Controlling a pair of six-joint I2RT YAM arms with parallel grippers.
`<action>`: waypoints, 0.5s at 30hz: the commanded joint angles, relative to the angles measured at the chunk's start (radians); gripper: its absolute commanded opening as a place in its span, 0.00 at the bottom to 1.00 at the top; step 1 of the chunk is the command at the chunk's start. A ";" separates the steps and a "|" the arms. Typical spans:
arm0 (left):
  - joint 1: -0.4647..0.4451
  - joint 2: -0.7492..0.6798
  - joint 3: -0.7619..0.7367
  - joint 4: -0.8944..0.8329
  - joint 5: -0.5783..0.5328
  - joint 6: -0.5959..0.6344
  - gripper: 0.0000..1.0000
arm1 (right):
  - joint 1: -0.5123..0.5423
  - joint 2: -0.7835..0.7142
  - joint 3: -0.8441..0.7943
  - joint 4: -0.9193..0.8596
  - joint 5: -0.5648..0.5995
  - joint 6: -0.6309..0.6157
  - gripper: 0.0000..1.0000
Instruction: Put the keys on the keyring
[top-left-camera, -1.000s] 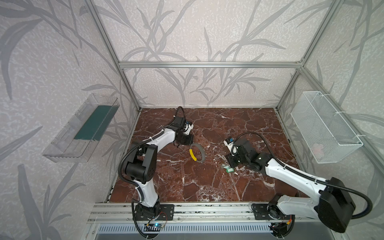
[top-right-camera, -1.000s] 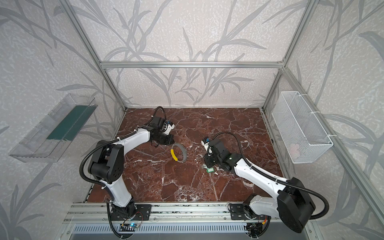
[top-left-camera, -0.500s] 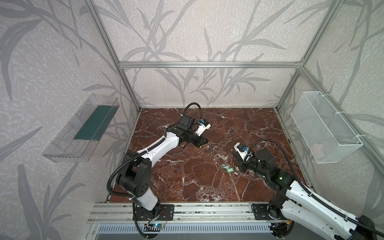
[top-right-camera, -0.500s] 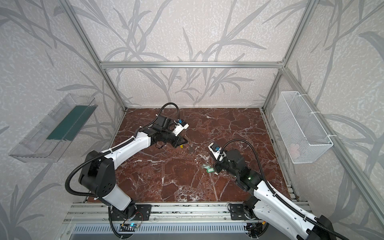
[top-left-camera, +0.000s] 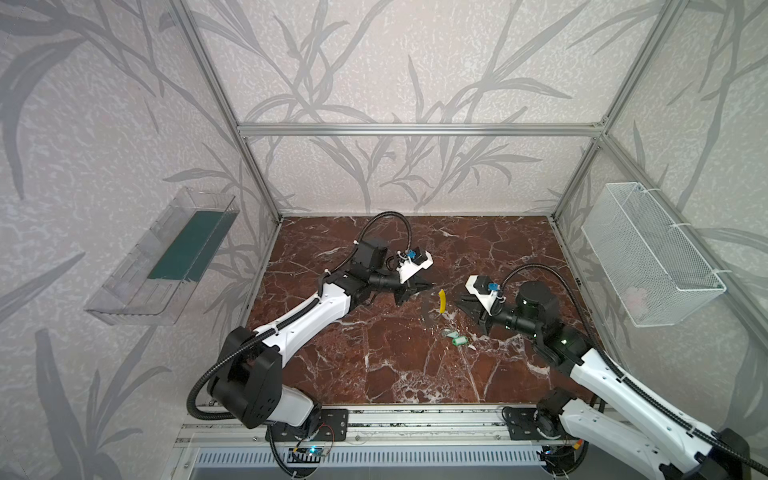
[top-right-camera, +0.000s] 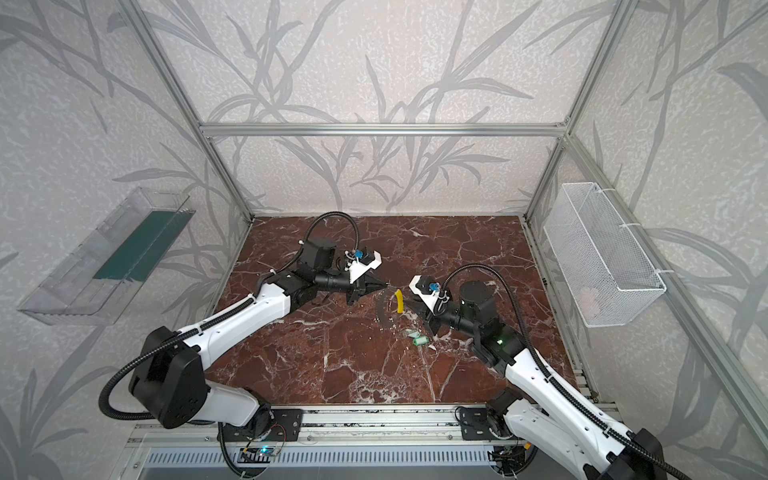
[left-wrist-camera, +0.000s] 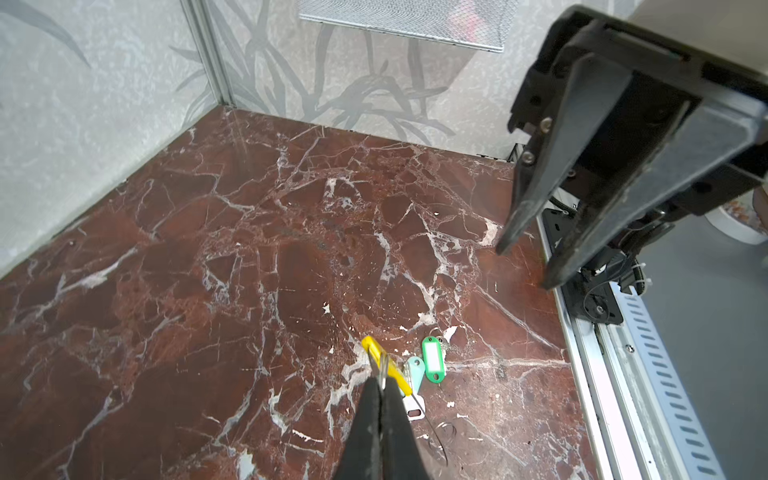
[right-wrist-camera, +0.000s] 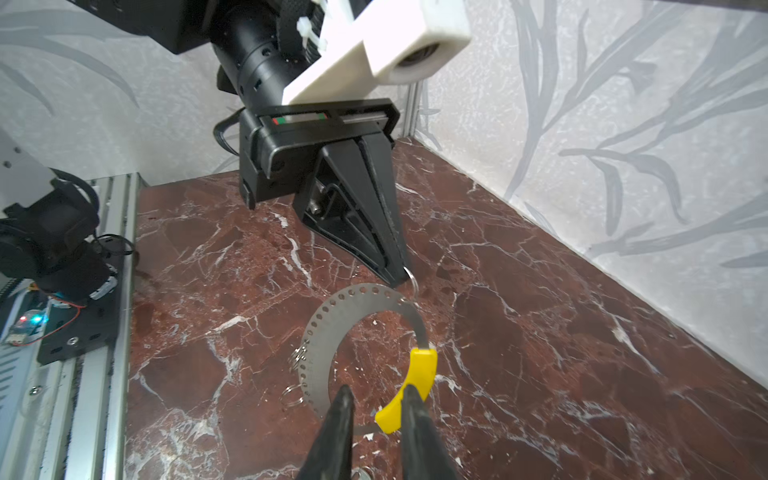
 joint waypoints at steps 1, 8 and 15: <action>-0.015 -0.039 -0.030 0.148 0.061 0.073 0.00 | -0.003 0.019 0.024 0.016 -0.089 -0.010 0.20; -0.059 -0.062 -0.075 0.217 0.076 0.223 0.00 | -0.003 0.019 0.017 0.044 -0.076 -0.023 0.18; -0.079 -0.078 -0.098 0.242 0.051 0.353 0.00 | -0.002 0.013 -0.004 0.055 -0.035 -0.064 0.16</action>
